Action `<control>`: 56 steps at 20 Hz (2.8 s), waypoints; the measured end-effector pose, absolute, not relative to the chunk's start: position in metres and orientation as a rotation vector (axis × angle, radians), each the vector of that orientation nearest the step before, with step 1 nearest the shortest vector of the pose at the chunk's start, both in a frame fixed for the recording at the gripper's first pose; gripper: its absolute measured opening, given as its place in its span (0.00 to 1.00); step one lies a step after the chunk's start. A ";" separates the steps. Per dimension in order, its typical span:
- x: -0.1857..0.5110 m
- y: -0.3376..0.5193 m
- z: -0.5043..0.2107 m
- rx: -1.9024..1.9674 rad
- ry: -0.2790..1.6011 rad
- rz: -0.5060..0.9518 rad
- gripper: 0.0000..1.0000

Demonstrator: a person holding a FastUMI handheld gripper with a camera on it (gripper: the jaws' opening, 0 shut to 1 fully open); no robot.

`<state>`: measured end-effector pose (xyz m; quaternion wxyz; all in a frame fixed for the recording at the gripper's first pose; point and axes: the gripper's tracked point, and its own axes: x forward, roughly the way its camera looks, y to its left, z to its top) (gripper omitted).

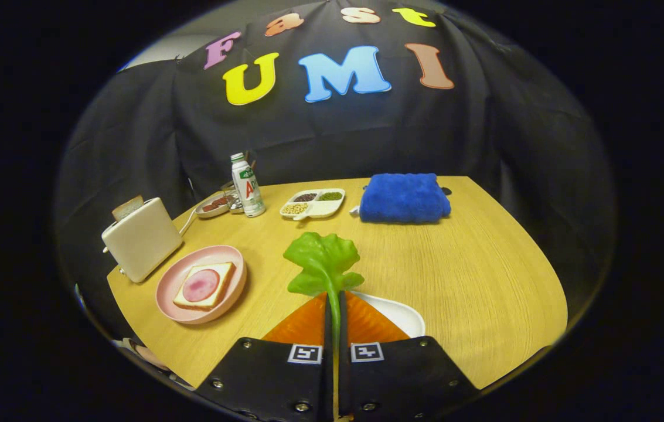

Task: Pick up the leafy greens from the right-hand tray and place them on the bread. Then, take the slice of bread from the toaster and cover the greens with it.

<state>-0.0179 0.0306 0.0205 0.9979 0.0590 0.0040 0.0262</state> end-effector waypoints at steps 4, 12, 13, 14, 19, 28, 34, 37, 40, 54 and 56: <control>-0.016 0.076 0.044 0.067 -0.053 0.125 0.04; 0.012 0.154 0.065 0.038 -0.094 0.227 0.04; 0.015 0.163 0.065 0.020 -0.096 0.229 0.04; 0.018 0.170 0.065 0.000 -0.097 0.232 0.04; 0.036 0.206 0.043 -0.057 -0.054 0.269 0.04; 0.055 0.213 0.030 -0.128 -0.083 0.214 0.03; 0.056 0.236 0.012 -0.126 -0.043 0.286 0.09; 0.055 0.239 0.010 -0.148 -0.047 0.293 0.76; 0.053 0.238 0.020 -0.169 -0.097 0.279 0.99; -0.045 0.095 0.156 -0.259 -0.405 -0.108 0.97; -0.062 0.084 0.177 -0.279 -0.444 -0.156 0.96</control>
